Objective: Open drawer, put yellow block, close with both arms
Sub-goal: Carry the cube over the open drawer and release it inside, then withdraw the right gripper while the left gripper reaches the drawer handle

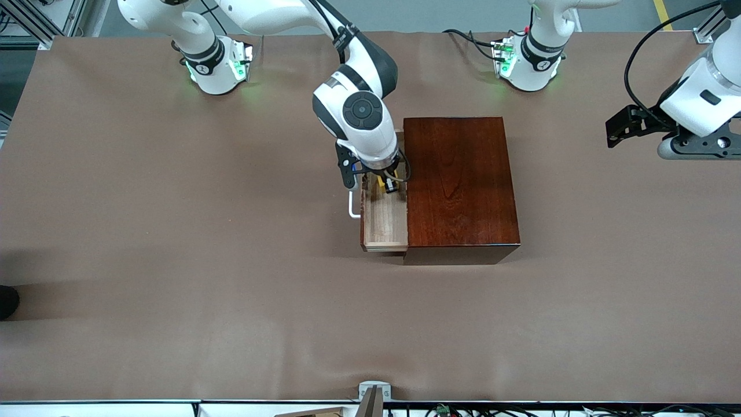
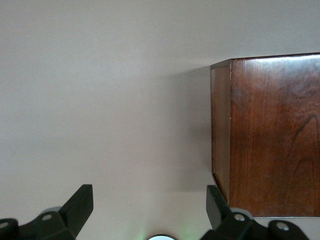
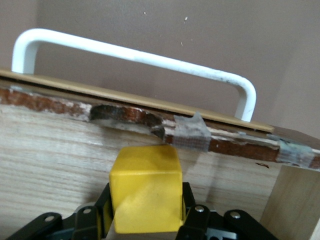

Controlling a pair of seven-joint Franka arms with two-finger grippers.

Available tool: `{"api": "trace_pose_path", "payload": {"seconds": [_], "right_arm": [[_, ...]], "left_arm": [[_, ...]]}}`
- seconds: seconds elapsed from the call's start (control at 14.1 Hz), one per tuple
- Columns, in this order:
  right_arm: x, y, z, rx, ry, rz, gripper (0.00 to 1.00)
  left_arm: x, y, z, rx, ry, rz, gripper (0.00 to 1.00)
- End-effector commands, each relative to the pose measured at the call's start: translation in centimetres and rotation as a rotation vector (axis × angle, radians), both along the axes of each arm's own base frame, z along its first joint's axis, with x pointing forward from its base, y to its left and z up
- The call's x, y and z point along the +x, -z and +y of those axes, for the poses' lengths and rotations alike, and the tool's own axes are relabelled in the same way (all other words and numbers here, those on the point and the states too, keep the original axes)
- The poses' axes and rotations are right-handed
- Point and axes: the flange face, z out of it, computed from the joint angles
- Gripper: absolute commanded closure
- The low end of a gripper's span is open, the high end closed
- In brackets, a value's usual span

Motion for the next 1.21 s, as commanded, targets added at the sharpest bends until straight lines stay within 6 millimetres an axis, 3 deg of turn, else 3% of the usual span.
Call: {"api": "trace_pose_path", "payload": {"seconds": [0.0,0.07,0.28,0.64,0.78,0.92,0.99,1.13], "right_arm": [[0.5,-1.7,-0.3,-0.004,0.03,-0.008,0.0],[0.8,-2.4,-0.6,-0.011,0.035,-0.003,0.0],[3.8,-6.8,-2.9,-0.037,0.055,0.028,0.0],[9.1,-12.5,-8.9,-0.039,0.099,0.041,0.0],[10.1,-16.7,-12.9,-0.012,-0.021,0.02,0.0],[10.9,-17.9,-17.1,-0.021,-0.181,0.056,0.0],[11.6,-18.3,-19.3,-0.021,-0.233,0.069,0.0],[12.8,-20.7,-24.1,-0.008,-0.297,0.047,0.0]], "left_arm": [[-0.1,-0.7,0.0,-0.008,0.011,-0.016,0.0],[-0.1,-0.8,-0.1,-0.01,0.013,-0.018,0.0],[-0.1,-1.5,-0.2,-0.02,0.007,-0.032,0.0],[-0.5,-3.0,-1.1,-0.042,0.013,-0.055,0.0],[-0.6,-3.3,-2.5,-0.052,0.034,-0.059,0.0],[-1.0,-3.2,-5.3,-0.085,0.001,-0.053,0.0],[-0.5,-2.2,-7.3,-0.092,-0.036,-0.037,0.0],[1.0,-1.5,-12.9,-0.111,-0.138,-0.032,0.0]]}}
